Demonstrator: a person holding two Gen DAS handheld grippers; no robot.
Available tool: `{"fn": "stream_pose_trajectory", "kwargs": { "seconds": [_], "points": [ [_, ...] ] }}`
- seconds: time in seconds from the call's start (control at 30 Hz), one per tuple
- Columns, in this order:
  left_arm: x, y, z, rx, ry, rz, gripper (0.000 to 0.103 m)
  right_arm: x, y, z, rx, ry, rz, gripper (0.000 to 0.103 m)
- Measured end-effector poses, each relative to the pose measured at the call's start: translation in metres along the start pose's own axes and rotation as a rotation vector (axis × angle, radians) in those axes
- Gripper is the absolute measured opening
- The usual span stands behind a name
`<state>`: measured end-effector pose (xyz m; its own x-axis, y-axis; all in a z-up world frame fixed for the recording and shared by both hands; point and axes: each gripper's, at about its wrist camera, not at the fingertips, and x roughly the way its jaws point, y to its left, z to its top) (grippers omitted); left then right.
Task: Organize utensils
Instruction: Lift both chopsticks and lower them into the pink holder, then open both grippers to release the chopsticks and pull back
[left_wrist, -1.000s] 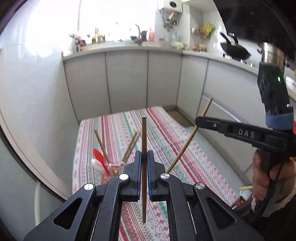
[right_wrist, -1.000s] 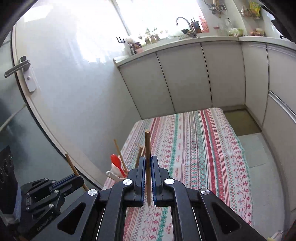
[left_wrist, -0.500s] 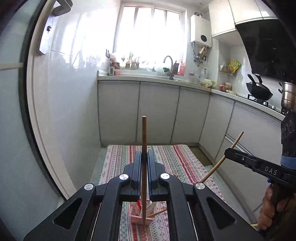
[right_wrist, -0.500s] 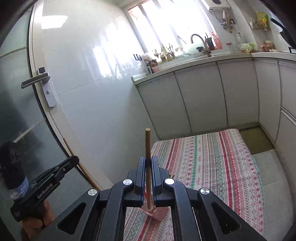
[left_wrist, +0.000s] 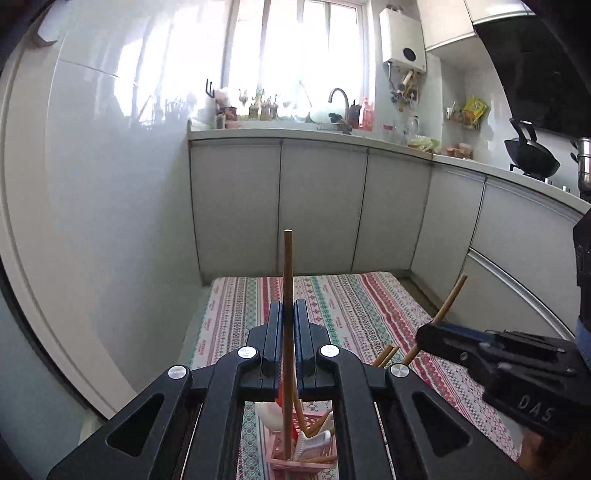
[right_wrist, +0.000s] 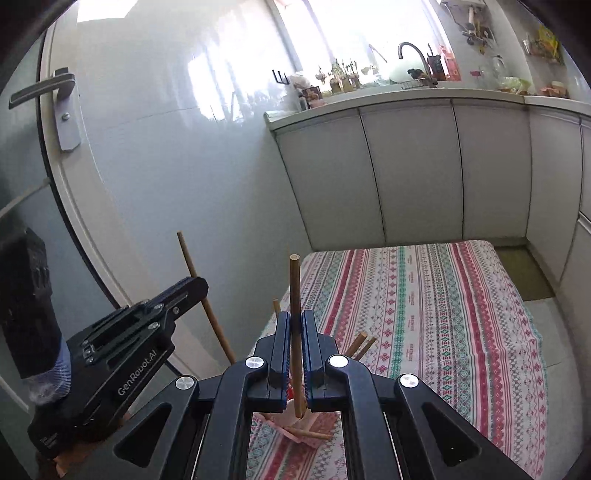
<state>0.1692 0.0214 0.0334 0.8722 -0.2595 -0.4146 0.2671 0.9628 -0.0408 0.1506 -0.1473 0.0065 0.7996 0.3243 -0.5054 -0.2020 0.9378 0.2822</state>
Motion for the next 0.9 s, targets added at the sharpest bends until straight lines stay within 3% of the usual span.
{"fn": "stream_pose_trajectory", "kwargs": {
  "seconds": [0.17,0.47,0.67,0.77,0.83,0.9],
  "points": [
    [0.016,-0.002,-0.004,0.021,0.005,-0.015,0.006,0.012,0.003,-0.006,-0.018,0.028,-0.006,0.006],
    [0.053,0.004,-0.023,-0.015,0.154,-0.071,0.006,0.027,0.003,-0.017,-0.021,0.086,-0.02,0.006],
    [0.057,0.005,-0.022,-0.058,0.198,-0.092,0.008,0.018,-0.002,-0.014,-0.005,0.095,-0.016,0.009],
    [0.052,0.013,-0.02,-0.097,0.218,-0.101,0.02,0.006,-0.007,-0.009,0.004,0.086,-0.018,0.016],
    [0.046,0.015,-0.018,-0.119,0.223,-0.1,0.035,-0.004,-0.009,-0.005,0.006,0.076,-0.021,0.016],
    [0.039,0.017,-0.017,-0.134,0.23,-0.089,0.04,-0.018,-0.013,-0.003,0.005,0.061,-0.034,0.018]
  ]
}}
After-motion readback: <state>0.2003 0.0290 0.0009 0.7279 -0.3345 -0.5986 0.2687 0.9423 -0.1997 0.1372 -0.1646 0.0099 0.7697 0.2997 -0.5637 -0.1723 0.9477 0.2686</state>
